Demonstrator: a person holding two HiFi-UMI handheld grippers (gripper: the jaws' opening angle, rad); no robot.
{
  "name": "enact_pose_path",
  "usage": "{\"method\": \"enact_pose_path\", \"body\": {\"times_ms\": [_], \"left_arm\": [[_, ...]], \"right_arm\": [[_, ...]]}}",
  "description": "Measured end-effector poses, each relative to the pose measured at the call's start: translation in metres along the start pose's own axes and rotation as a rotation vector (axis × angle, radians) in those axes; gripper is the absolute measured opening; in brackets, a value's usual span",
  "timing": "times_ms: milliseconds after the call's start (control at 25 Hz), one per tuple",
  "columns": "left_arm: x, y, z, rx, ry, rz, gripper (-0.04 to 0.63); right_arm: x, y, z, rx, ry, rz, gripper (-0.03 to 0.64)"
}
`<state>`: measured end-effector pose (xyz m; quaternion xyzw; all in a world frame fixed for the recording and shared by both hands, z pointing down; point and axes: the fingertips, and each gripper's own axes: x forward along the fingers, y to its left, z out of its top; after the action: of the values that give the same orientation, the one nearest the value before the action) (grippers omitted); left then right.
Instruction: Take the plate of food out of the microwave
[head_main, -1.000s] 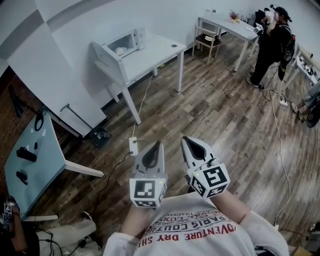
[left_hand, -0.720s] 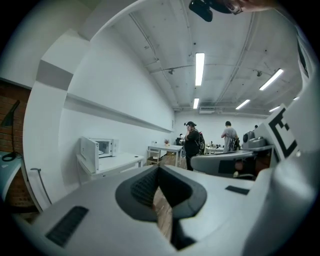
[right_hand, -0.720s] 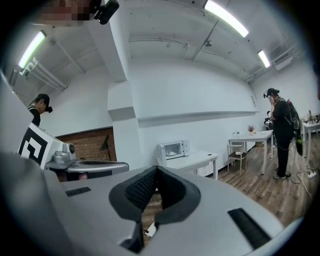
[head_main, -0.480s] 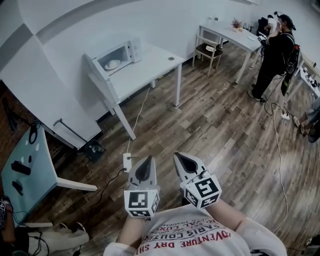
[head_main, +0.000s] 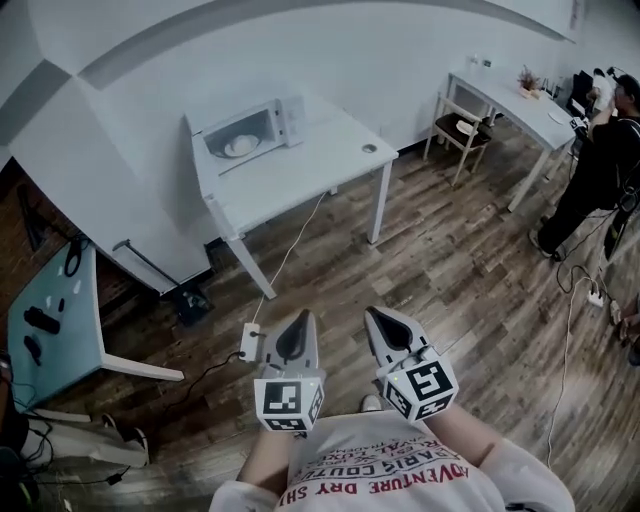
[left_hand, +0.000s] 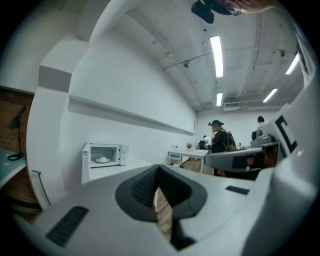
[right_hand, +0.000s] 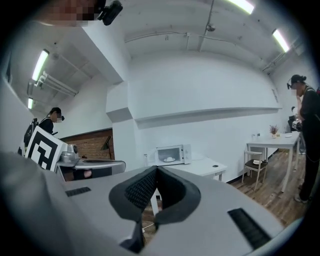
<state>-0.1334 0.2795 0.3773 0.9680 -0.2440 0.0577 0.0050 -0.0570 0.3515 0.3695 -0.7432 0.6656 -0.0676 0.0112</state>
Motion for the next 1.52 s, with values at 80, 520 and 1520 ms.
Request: {"method": "enact_pose_path", "body": {"times_ms": [80, 520, 1520], "left_arm": [[0.026, -0.003, 0.002, -0.001, 0.006, 0.023, 0.006], [0.154, 0.048, -0.004, -0.022, 0.030, 0.059, 0.006], [0.433, 0.303, 0.019, -0.077, 0.094, 0.177, 0.006]], "right_arm": [[0.013, -0.028, 0.004, -0.007, 0.002, 0.008, 0.012], [0.135, -0.117, 0.004, 0.007, 0.018, 0.005, 0.012], [0.520, -0.210, 0.048, 0.014, 0.108, 0.122, 0.012]]}}
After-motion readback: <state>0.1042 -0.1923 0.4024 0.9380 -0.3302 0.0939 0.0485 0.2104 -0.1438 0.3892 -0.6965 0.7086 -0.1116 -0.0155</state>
